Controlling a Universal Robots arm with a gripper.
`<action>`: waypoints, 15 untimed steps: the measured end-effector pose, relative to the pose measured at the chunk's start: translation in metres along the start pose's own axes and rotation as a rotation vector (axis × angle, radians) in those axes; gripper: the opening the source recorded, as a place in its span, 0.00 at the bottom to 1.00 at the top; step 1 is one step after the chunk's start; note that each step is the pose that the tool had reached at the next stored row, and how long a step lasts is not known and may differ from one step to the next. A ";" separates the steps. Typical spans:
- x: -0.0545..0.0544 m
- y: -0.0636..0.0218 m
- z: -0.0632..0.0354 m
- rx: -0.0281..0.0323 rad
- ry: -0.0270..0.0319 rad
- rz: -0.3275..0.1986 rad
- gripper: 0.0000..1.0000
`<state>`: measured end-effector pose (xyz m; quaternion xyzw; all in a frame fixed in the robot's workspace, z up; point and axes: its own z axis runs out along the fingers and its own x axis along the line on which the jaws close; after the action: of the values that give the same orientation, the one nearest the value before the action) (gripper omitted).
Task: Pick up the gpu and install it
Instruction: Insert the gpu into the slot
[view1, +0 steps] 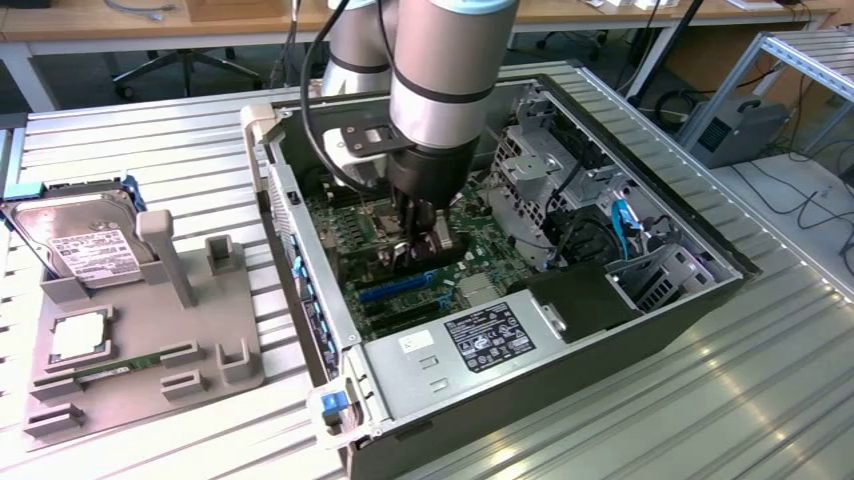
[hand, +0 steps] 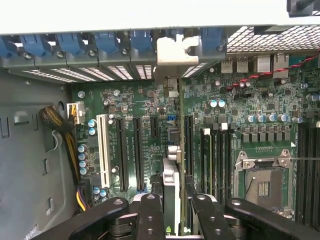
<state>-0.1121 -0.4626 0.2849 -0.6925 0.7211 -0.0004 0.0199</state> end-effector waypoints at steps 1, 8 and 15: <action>0.000 0.0003 0.0001 0.0001 -0.0002 0.000 0.27; -0.003 0.0017 0.0005 0.0001 -0.0002 0.000 0.27; -0.003 0.0027 0.0011 0.0001 -0.0001 0.000 0.27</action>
<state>-0.1147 -0.4596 0.2838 -0.6925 0.7212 -0.0004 0.0200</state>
